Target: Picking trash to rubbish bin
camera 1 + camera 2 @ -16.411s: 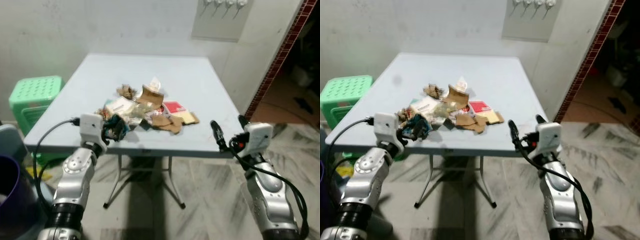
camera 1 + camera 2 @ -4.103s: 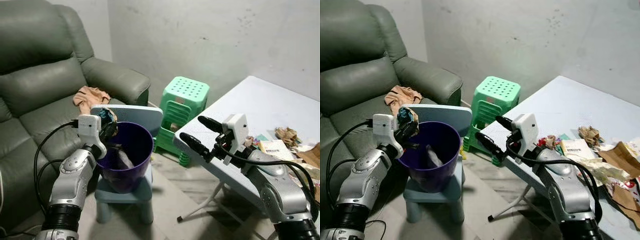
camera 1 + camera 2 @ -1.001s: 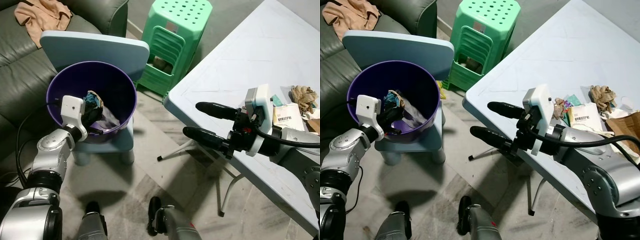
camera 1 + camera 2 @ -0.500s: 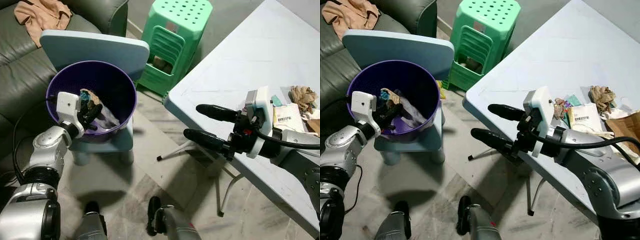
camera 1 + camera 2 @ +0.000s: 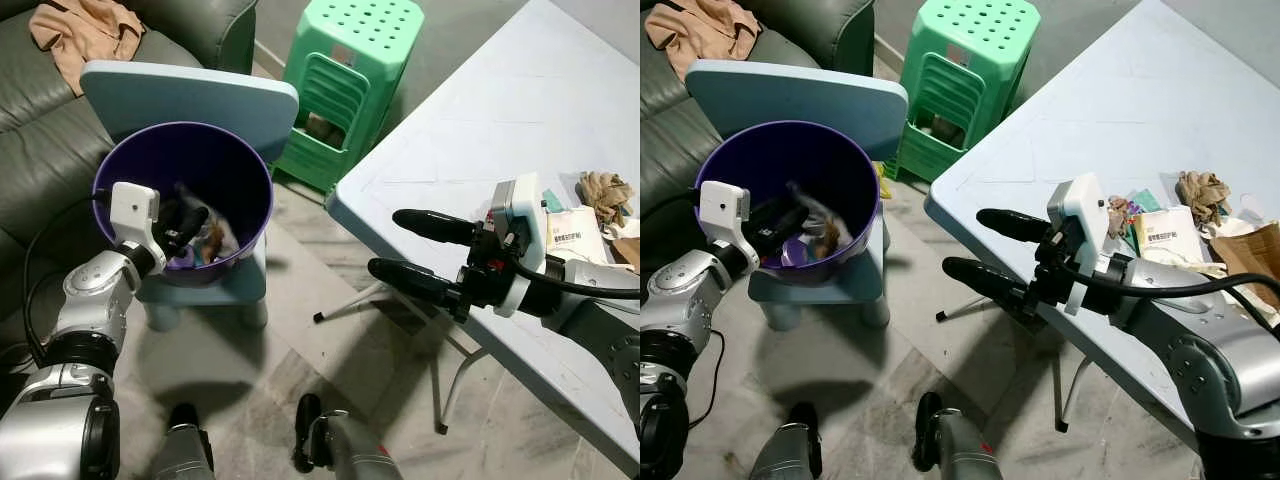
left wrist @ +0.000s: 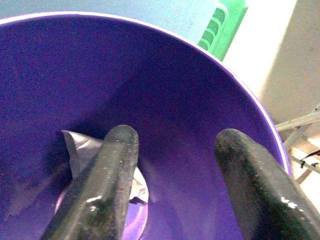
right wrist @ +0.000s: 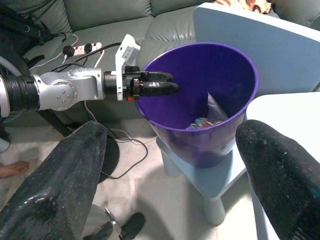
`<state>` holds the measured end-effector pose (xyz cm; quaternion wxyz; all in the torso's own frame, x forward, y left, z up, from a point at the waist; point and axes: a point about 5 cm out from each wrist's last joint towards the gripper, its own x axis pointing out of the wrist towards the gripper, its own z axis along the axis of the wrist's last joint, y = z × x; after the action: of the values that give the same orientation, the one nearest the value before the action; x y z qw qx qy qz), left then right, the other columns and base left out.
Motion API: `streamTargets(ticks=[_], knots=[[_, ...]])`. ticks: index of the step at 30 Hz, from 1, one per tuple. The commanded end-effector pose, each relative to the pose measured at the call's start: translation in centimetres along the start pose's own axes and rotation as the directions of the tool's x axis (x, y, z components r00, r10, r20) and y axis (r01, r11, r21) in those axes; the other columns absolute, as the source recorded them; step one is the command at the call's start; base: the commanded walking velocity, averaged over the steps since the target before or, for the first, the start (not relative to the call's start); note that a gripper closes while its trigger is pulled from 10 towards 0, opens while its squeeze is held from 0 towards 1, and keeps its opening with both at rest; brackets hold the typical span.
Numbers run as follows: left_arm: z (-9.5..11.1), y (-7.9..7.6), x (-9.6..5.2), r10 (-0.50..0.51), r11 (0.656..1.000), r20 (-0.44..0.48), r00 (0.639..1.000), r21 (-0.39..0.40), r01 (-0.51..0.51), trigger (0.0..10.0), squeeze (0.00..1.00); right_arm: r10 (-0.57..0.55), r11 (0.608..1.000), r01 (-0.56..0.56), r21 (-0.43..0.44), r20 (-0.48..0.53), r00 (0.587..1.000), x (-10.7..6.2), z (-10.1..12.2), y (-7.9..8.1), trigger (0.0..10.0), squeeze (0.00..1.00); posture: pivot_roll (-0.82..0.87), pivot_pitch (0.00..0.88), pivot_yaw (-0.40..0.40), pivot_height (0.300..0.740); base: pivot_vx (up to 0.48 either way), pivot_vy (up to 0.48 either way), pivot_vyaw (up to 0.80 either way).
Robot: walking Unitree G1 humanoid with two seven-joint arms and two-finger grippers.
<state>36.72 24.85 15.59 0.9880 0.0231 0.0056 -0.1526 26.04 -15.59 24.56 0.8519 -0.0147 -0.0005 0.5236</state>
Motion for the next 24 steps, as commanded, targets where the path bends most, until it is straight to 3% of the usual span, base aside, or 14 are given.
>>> streamTargets(ticks=[1, 5, 6, 7, 17, 18, 24], knots=[[-0.5, -0.1, -0.1, -0.011, 1.0, -0.023, 1.0, 0.005, 0.011, 10.0, 1.0, 0.005, 1.0, -0.005, -0.011, -0.007, 1.0, -0.5, 0.2, 0.0, 10.0, 0.0, -0.1, 0.384, -0.238, 0.74, 0.0, 0.0, 0.0], [-0.5, 0.0, -0.1, -0.006, 0.999, -0.033, 0.999, 0.031, 0.007, 10.0, 1.0, 0.004, 1.0, -0.004, -0.014, -0.003, 1.0, -0.5, 0.3, 0.0, 10.0, 0.0, -0.09, 0.385, -0.239, 0.74, 0.0, 0.0, 0.0], [-0.5, 0.0, -0.1, -0.008, 1.0, -0.033, 0.999, 0.03, 0.009, 10.0, 0.67, 0.002, 1.0, -0.003, -0.014, -0.002, 1.0, -0.5, 0.3, 0.0, 10.0, 0.0, -0.09, 0.383, -0.237, 0.74, 0.0, 0.0, 0.0], [-0.5, 0.0, -0.1, -0.008, 1.0, -0.034, 0.999, 0.028, 0.009, 10.0, 0.0, 0.0, 1.0, 0.0, -0.015, 0.0, 1.0, -0.5, 0.3, -0.1, 10.0, 0.0, -0.09, 0.383, -0.236, 0.74, 0.0, 0.0, 0.0], [0.6, 0.2, -0.3, -0.018, 0.999, 0.016, 1.0, 0.05, 0.017, 10.0, 0.0, -0.09, 0.996, 0.091, -0.02, 0.073, 0.993, 0.0, 0.5, -1.2, 10.0, 0.0, -0.05, 0.371, -0.207, 0.74, 0.0, 0.0, 0.0], [1.6, -0.2, -0.2, -0.026, 0.998, 0.071, 0.997, 0.053, 0.023, 10.0, 0.0, -0.14, 0.99, 0.142, -0.01, 0.117, 0.983, 0.0, 0.5, -1.6, 10.0, 0.0, -0.04, 0.363, -0.197, 0.74, 0.0, 0.0, 0.0], [3.2, -1.4, -0.4, -0.034, 0.998, 0.162, 0.986, 0.056, 0.025, 10.0, 0.0, -0.262, 0.963, 0.27, -0.017, 0.196, 0.945, 0.3, 0.3, -2.6, 10.0, 0.0, 0.0, 0.321, -0.165, 0.74, 0.0, 0.0, 0.0]])
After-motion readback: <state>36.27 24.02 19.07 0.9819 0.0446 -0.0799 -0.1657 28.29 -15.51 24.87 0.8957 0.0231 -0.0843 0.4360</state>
